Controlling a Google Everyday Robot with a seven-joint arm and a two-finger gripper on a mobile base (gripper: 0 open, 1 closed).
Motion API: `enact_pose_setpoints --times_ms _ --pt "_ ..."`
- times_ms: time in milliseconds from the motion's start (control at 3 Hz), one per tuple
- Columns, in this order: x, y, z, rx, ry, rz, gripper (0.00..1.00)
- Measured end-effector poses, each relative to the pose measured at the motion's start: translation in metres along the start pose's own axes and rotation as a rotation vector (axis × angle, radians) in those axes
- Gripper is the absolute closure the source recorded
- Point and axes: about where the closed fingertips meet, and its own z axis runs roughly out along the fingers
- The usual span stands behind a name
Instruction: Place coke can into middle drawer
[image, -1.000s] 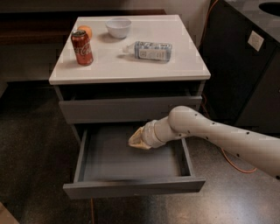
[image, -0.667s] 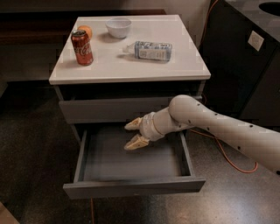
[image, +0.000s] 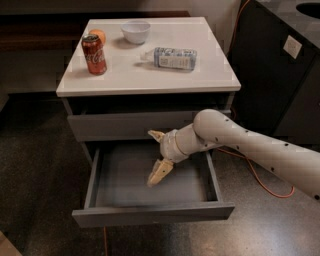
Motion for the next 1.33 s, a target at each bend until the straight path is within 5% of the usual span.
enact_pose_setpoints --times_ms 667,1333 --pt "-0.076 -0.017 -0.072 0.048 -0.058 0.031 0.0" --pt "-0.155 -0.046 -0.123 0.018 -0.232 0.042 0.0"
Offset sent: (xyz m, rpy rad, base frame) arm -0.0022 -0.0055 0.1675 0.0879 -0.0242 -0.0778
